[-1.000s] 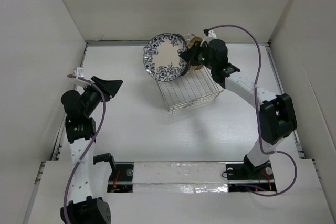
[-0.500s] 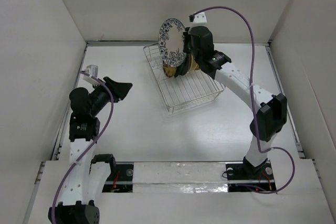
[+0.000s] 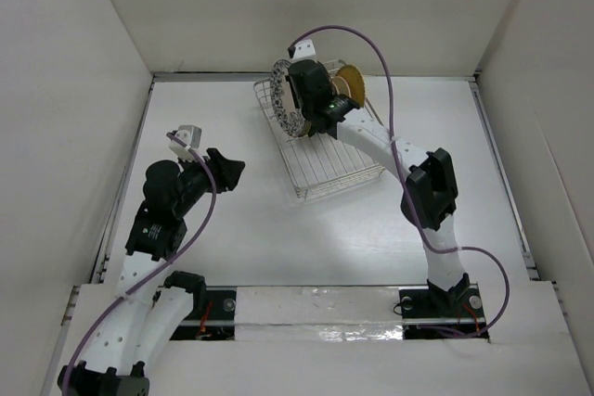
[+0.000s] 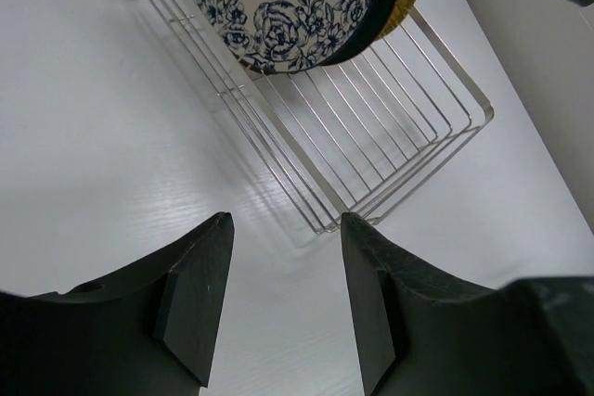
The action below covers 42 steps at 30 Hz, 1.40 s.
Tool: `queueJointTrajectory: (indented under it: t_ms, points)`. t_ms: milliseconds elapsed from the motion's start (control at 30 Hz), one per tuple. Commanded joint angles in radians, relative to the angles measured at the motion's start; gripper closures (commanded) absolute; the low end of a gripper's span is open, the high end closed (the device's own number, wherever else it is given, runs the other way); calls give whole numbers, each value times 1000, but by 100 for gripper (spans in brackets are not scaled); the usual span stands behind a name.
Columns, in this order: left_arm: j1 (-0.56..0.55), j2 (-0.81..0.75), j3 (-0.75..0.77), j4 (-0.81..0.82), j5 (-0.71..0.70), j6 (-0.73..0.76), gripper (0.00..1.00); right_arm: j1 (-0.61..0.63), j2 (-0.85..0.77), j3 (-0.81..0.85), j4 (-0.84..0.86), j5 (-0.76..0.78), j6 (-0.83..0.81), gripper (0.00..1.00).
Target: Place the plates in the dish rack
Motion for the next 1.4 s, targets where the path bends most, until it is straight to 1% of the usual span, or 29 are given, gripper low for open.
queueJointTrajectory:
  t_ms: [0, 167, 300, 433, 467, 533, 567, 600, 633, 667, 700, 733, 767, 800, 833, 867, 900, 933, 967, 1000, 1067, 1100, 1167, 1200, 1233, 1300, 1333, 1367]
  points:
    - [-2, -56, 40, 18, -63, 40, 53, 13, -18, 107, 96, 96, -36, 100]
    - [-2, -59, 43, 7, -69, 46, 50, 59, 38, 116, 92, 104, -31, 100]
    - [-2, -64, 46, -6, -96, 51, 49, 85, 100, 131, 84, 149, -47, 100]
    - [-2, -67, 46, -13, -116, 52, 46, 108, 118, 130, 90, 162, -42, 100]
    - [-2, -67, 46, -14, -116, 52, 45, 108, 118, 130, 90, 165, -39, 91]
    - [-2, -67, 48, -13, -112, 55, 43, 117, 106, 128, 89, 171, -36, 78]
    - [-2, -70, 46, -11, -109, 55, 41, 117, 97, 127, 87, 171, -31, 59]
    - [-2, -70, 46, -10, -110, 57, 37, 117, 66, 108, 98, 171, -27, 51]
    - [-2, -70, 46, -11, -109, 58, 36, 117, 66, 96, 98, 163, -25, 44]
    - [-2, -71, 48, -13, -109, 60, 34, 117, 21, 81, 109, 153, -22, 37]
    - [-2, -74, 48, -13, -110, 60, 33, 117, -6, 65, 115, 128, -16, 25]
    - [-2, -73, 48, -11, -110, 60, 32, 117, -35, 46, 126, 111, -5, 20]
    - [-2, -76, 49, -11, -110, 61, 31, 117, -96, 3, 130, 95, -1, 6]
    - [-2, -78, 51, -11, -112, 61, 31, 117, -128, -20, 139, 76, 4, 0]
    - [-2, -82, 51, -10, -110, 61, 30, 117, -164, -50, 149, 53, 9, 0]
    - [-2, -94, 49, -7, -109, 60, 30, 127, -199, -117, 181, 48, 9, 0]
    - [-2, -102, 48, 1, -109, 60, 29, 137, -278, -155, 199, 47, 9, 0]
    - [-2, -111, 46, 4, -112, 60, 29, 137, -318, -195, 239, 51, 9, 0]
    - [-2, -143, 40, 12, -125, 60, 28, 175, -509, -407, 324, 73, 19, 0]
    - [-2, -144, 40, 12, -125, 60, 28, 176, -511, -409, 325, 73, 24, 0]
    - [-2, -165, 39, 15, -136, 60, 28, 188, -621, -535, 421, 77, 42, 0]
    - [-2, -173, 39, 16, -142, 60, 28, 199, -733, -661, 447, 71, 65, 0]
    - [-2, -196, 37, 20, -150, 60, 28, 208, -846, -778, 523, 65, 91, 0]
    - [-2, -206, 39, 21, -150, 60, 28, 208, -901, -889, 540, 62, 125, 0]
    - [9, -214, 37, 21, -145, 60, 28, 208, -1008, -945, 579, 61, 137, 0]
    - [24, -246, 34, 29, -136, 58, 28, 208, -1111, -1051, 615, 73, 157, 0]
    - [33, -257, 29, 32, -136, 58, 28, 208, -1205, -1135, 626, 77, 170, 0]
    - [34, -278, 28, 36, -138, 58, 28, 208, -1248, -1169, 621, 87, 171, 0]
